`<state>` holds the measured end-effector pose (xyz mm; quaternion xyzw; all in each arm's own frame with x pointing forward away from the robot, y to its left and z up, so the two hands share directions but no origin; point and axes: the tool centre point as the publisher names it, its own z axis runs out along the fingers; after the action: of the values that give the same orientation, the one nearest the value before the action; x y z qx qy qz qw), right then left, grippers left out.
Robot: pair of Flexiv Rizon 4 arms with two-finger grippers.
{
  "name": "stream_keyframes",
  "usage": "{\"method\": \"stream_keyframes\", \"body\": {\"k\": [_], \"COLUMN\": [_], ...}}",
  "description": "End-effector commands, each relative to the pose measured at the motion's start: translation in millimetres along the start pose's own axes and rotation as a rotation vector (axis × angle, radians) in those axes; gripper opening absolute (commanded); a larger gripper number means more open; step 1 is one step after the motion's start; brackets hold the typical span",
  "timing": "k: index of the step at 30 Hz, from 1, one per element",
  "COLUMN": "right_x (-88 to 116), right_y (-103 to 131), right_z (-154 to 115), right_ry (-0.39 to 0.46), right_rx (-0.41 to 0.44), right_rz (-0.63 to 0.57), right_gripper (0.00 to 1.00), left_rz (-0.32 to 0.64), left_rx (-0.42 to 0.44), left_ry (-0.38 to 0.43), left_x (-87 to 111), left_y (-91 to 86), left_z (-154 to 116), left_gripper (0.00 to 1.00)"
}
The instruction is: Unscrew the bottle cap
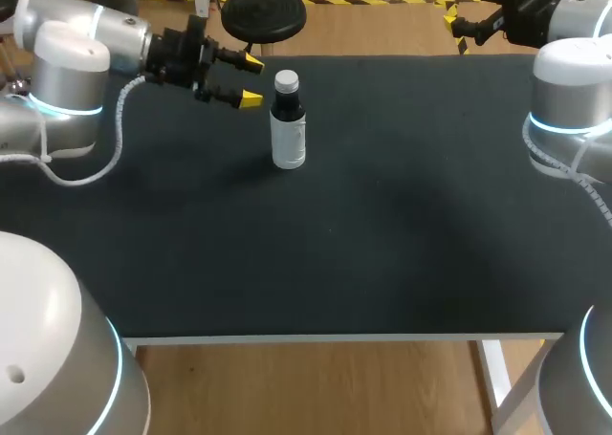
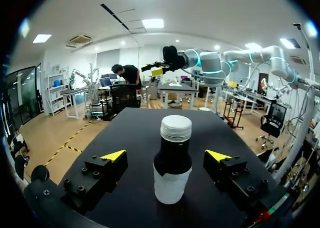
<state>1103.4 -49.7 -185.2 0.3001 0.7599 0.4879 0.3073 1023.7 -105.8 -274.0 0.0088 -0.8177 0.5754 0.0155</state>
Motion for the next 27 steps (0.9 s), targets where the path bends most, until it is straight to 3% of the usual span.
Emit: {"method": "stream_keyframes", "body": {"k": [1,27], "right_x": [-0.7,-0.7], "right_y": [0.6,0.6], "right_z": [0.3,0.3], "right_ry": [0.002,0.002], "right_rx": [0.002,0.002], "right_rz": [0.0,0.0], "right_gripper": [1.0,1.0], "left_rz": [-0.001,0.012], "left_rx": [0.0,-0.016], "left_ry": [0.033,0.133], "left_x": [-7.8,-7.8], "left_y": [2.6,0.2], "left_z": [9.4,47.3], "left_gripper": [1.0,1.0]}}
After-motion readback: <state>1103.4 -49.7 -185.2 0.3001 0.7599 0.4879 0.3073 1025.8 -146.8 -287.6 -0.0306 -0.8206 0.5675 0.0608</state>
